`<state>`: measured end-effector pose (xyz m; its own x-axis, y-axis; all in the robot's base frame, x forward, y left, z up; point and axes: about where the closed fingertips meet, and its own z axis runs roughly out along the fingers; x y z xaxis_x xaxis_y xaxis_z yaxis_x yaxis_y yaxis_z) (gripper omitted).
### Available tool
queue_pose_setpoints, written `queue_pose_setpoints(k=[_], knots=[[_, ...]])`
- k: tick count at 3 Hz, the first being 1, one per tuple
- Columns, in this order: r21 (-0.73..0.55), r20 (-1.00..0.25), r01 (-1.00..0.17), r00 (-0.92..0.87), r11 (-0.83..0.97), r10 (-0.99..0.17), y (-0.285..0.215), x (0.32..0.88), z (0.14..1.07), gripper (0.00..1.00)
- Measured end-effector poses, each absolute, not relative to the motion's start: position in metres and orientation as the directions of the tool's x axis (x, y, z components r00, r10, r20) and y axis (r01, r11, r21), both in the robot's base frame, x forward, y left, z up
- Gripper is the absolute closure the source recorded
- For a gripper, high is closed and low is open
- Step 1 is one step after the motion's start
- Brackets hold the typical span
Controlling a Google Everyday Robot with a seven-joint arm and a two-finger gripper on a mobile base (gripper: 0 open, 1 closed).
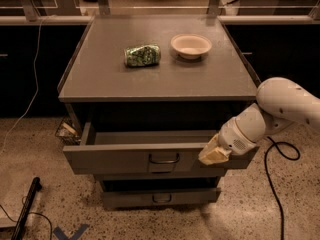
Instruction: Close top drawer
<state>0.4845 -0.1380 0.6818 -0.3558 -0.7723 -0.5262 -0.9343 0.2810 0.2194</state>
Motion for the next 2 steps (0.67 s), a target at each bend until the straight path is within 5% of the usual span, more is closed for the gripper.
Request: queue_pose_setpoints(k=[1,2], knots=[[0.219,-0.526,-0.934,-0.356,0.281,-0.772,-0.1380,0.4845,0.6818,0.74],[0.219,-0.526,-0.934,-0.356,0.281,-0.772,-0.1380,0.4845,0.6818,0.52]])
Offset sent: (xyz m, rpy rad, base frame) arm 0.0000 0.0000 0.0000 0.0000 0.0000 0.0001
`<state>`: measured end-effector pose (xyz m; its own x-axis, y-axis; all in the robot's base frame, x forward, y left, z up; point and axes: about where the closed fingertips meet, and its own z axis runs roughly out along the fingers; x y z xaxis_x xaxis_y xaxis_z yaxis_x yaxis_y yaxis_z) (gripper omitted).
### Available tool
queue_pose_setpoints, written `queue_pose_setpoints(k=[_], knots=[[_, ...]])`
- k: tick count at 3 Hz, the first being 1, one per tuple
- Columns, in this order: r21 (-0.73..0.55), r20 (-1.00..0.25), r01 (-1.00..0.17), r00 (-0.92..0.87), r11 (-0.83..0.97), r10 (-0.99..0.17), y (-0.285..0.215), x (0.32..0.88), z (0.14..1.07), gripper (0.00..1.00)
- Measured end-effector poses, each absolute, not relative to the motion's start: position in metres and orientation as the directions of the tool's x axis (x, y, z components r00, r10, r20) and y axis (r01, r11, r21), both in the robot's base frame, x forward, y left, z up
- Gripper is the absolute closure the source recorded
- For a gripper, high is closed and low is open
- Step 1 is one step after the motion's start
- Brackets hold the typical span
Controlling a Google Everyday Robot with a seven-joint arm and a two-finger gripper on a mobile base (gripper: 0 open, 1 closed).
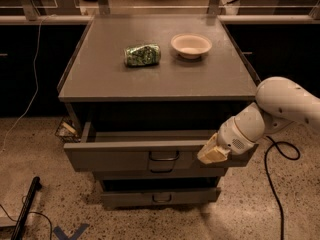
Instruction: Close top drawer
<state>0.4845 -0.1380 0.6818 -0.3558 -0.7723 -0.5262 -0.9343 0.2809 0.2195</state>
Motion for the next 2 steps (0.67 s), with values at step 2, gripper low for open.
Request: queue_pose_setpoints(k=[2], knots=[[0.251,-0.536,-0.933,-0.355,0.257,-0.766,-0.1343,0.4767,0.6792,0.05]])
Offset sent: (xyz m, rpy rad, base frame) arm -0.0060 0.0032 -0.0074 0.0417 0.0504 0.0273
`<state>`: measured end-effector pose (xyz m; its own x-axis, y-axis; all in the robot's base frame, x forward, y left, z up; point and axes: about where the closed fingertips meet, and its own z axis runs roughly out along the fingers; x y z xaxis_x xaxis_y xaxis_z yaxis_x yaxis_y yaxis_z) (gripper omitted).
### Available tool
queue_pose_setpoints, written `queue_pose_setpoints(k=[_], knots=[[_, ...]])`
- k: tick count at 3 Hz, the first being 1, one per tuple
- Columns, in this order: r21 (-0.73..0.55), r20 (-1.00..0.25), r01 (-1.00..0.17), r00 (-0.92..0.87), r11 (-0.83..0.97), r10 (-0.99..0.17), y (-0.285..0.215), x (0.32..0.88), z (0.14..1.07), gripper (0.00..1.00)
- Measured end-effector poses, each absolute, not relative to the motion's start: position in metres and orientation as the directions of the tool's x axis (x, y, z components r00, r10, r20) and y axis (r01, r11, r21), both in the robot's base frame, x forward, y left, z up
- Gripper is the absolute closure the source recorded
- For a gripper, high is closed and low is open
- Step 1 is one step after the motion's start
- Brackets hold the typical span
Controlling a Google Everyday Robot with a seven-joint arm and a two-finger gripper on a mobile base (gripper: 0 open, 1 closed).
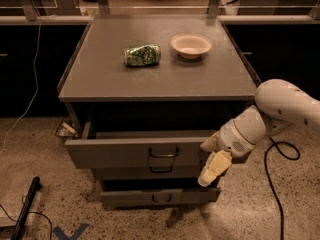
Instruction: Close top drawer
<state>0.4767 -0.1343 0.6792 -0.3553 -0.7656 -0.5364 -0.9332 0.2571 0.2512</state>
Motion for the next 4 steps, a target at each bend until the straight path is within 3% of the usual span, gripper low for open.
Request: queue_pose_setpoints(k=[1,4], knots=[[0.259,-0.530,-0.930,-0.361,0.260,-0.767,-0.135,0.483,0.675,0.00],[0.238,-0.483,-0.929,-0.367,0.284,-0.795,-0.132,0.530,0.659,0.00]])
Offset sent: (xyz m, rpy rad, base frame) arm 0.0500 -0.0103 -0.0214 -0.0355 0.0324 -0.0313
